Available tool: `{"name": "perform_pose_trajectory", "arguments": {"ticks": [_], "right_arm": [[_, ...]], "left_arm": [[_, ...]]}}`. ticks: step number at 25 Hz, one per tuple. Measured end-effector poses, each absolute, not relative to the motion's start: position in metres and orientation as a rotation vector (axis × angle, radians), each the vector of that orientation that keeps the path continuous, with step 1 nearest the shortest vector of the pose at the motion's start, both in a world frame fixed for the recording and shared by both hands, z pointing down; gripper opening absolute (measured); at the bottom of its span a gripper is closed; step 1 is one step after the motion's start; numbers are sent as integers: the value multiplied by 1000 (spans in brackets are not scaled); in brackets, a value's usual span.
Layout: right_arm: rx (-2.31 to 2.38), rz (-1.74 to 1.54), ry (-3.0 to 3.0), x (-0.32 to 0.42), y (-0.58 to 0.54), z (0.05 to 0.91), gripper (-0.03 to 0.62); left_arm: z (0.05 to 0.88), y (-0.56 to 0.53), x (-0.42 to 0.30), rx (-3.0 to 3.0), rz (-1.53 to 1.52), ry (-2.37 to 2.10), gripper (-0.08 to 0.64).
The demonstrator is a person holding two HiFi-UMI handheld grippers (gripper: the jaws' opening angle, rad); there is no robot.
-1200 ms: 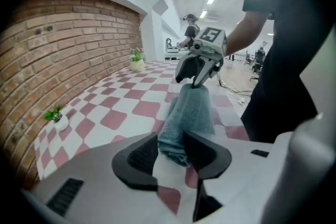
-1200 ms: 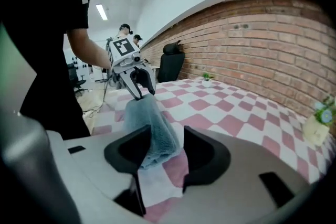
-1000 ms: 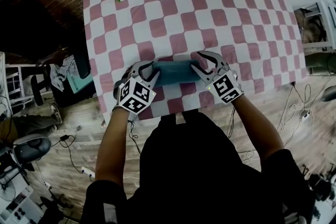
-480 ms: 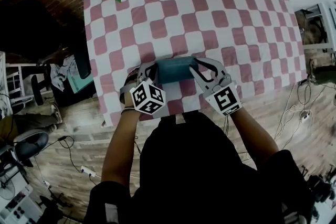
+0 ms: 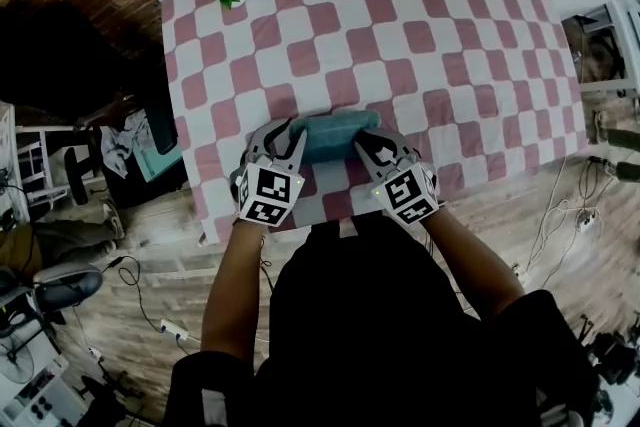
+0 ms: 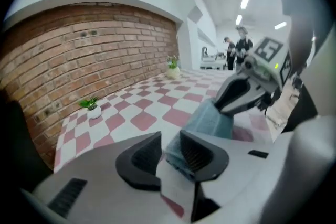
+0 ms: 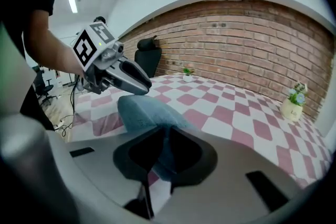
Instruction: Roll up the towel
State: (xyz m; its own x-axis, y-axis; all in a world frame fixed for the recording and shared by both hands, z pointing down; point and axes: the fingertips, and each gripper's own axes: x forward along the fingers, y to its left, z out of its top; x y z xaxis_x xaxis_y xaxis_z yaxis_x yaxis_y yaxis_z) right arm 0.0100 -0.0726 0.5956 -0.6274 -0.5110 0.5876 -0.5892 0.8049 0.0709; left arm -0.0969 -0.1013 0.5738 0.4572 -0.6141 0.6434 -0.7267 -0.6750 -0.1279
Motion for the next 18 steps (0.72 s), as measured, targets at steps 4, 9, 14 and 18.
{"name": "perform_pose_trajectory", "arguments": {"ticks": [4, 9, 14, 18], "right_arm": [[839, 181, -2380, 10, -79, 595, 48], [823, 136, -2377, 6, -78, 599, 48], [866, 97, -2400, 6, -76, 603, 48], [841, 83, -2408, 9, -77, 599, 49]], "left_arm": [[560, -79, -80, 2597, 866, -1096, 146], [594, -72, -78, 2535, 972, -1143, 144], [602, -69, -76, 2517, 978, -1203, 132], [599, -72, -76, 2475, 984, -1177, 137]]}}
